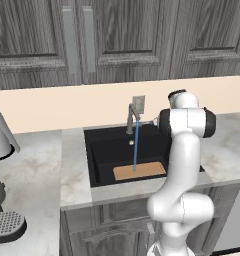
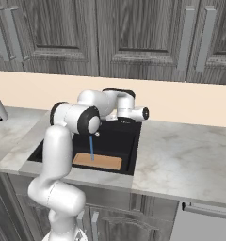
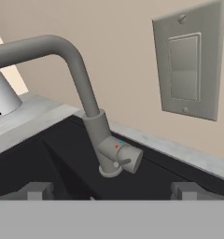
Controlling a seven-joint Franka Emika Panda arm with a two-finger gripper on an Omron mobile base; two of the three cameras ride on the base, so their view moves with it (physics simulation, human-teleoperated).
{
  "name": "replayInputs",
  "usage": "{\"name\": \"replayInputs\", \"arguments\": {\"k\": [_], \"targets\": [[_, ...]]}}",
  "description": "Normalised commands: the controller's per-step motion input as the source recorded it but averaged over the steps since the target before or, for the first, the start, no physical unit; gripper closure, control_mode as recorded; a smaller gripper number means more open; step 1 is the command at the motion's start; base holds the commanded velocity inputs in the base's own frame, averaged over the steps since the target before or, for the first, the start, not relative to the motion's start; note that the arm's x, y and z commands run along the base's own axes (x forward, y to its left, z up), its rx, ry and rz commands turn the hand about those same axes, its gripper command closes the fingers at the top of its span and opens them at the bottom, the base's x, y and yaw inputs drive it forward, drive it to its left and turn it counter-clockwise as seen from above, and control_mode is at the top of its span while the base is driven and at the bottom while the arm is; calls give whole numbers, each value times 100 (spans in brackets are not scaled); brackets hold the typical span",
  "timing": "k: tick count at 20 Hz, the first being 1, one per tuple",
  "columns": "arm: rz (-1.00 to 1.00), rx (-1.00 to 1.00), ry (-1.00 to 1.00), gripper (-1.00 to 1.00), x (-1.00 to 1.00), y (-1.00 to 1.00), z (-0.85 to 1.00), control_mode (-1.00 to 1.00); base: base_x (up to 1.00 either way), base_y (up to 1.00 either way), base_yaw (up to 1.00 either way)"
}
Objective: Turn on the sink faucet with hot water and rinse the cutting board for ten seconds, then turn off the faucet. Push the cutting board to reach the water if necessary.
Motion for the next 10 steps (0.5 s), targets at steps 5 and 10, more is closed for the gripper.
{"name": "replayInputs", "arguments": {"k": [5, 10], "targets": [[0, 0, 0, -100, 0, 0, 0, -100, 0, 0, 0], [0, 0, 0, -100, 0, 0, 0, -100, 0, 0, 0]]}}
